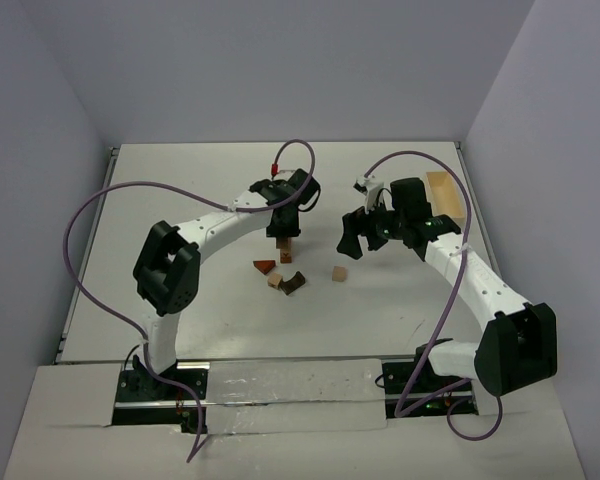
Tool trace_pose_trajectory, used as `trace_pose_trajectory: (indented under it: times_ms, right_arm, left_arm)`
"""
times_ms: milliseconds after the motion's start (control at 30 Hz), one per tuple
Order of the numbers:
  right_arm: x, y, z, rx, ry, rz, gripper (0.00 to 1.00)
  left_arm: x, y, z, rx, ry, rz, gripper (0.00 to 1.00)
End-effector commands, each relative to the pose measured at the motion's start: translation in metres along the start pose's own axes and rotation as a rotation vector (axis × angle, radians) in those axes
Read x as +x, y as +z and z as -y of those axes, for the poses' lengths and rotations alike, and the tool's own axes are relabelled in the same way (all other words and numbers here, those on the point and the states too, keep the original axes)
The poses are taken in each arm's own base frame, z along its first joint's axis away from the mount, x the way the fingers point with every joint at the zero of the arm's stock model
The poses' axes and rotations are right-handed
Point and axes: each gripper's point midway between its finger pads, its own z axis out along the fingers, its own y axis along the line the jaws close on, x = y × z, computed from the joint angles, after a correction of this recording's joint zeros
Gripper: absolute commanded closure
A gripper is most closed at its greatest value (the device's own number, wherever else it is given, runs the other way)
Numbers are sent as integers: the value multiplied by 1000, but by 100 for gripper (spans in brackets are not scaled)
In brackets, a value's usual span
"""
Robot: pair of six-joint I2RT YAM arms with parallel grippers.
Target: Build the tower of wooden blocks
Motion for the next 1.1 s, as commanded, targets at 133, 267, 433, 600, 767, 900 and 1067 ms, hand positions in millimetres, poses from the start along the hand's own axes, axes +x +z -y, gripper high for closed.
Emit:
trace_pose_trajectory:
  times_ms: [133, 267, 433, 600, 767, 900, 1067]
  right_arm:
    - [-22, -5, 2, 9, -13, 50, 5]
    - [-21, -4, 2, 7, -12, 48, 5]
    - [-24, -4, 2, 8, -13, 51, 5]
    - [-25, -4, 2, 5, -14, 52, 5]
    - [-26, -4, 2, 3, -13, 51, 5]
    - [-26, -3, 2, 0, -11, 49, 5]
    - [-26, -2, 2, -3, -11, 47, 5]
  left_arm:
    - [-13, -2, 14, 89, -69, 7, 100]
    - [-14, 1, 11, 77, -72, 16, 100]
    - [-11, 7, 11, 63, -67, 10, 95]
    - [-9, 13, 13, 65, -63, 3, 93]
    - [-9, 20, 12, 64, -65, -8, 93]
    - [-8, 23, 11, 66, -68, -15, 93]
    - [-7, 25, 11, 66, -67, -20, 90]
